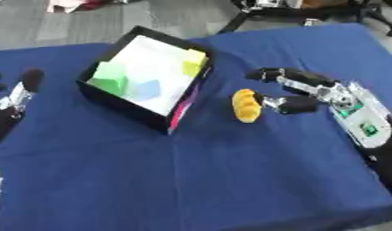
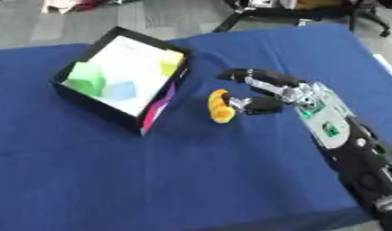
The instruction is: Pick up objects on the table and place them in the box.
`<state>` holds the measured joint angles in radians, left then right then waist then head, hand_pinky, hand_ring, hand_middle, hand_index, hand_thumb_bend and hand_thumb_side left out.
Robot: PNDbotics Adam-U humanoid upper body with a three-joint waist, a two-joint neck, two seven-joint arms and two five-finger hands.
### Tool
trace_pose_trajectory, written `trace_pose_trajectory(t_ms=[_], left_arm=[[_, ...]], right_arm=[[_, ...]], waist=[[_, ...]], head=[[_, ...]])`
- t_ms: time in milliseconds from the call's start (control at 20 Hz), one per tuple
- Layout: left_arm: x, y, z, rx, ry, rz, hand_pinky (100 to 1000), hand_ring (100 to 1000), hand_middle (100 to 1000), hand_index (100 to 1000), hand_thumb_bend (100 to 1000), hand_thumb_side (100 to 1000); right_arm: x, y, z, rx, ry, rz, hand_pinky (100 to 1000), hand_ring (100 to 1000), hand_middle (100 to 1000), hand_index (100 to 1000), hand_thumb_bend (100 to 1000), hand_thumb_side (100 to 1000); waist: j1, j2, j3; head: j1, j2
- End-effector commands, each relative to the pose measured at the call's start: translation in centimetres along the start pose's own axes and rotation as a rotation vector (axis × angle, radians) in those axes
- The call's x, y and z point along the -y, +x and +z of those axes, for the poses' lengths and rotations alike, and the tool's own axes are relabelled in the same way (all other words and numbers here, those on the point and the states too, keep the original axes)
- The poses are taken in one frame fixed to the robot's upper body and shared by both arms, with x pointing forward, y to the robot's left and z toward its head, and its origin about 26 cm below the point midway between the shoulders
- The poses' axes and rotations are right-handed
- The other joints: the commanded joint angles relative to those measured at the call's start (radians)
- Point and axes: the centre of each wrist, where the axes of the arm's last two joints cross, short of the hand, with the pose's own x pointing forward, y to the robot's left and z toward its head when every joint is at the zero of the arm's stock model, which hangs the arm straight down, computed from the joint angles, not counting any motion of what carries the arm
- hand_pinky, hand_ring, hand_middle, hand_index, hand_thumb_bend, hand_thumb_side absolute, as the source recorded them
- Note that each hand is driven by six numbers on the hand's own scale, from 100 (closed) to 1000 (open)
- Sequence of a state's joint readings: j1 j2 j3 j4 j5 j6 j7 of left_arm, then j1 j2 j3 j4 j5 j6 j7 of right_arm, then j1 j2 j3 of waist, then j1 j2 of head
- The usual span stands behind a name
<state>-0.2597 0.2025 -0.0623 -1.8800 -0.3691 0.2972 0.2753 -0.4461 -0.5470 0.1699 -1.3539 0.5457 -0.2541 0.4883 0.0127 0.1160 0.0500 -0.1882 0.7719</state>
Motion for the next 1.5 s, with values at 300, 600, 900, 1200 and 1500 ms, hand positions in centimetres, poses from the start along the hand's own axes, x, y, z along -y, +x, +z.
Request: trace_pose_trajectory(t_ms=[300,600,900,1200,1500], left_arm=[[-0.5,0.4,-0.3,0.022,0.005,-0.008,806,600,585,846,836,637],[-0.5,0.3,-0.3,0.022,0.003,-0.007,806,600,585,846,835,638],[-0.5,0.3,-0.3,0.019,0.006,-0.008,806,601,586,845,833,639],[-0.5,0.2,-0.2,0.015,0.008,-0.010,806,602,587,845,832,639],[-0.3,0.3,-0.1,0.018,-0.005,-0.004,806,603,587,845,831,640]], right_arm=[[-0.4,-2.2,-1.5,-0.050,-0.022,0.093,924,952,938,991,100,718],[-1.0,-2.3,-2.1,-0.017,0.003,0.196,926,939,854,963,100,295],[0.6,-1.4,-2.2,0.006,-0.130,0.280,841,781,394,441,100,221],[5.2,0.4,-1.7,0.047,-0.394,0.258,795,717,303,333,100,204],[9.9,2.4,-3.3,0.104,-0.579,0.228,785,710,305,335,100,223]], waist=[[-0.005,-0.029,0.004],[-0.006,-0.028,0.005],[-0.004,-0.030,0.002],[-0.004,-0.036,0.001],[-0.002,-0.041,0.012]], head=[[-0.006,-0.002],[-0.008,-0.002],[-0.006,-0.002],[-0.004,-0.002],[-0.013,-0.002]])
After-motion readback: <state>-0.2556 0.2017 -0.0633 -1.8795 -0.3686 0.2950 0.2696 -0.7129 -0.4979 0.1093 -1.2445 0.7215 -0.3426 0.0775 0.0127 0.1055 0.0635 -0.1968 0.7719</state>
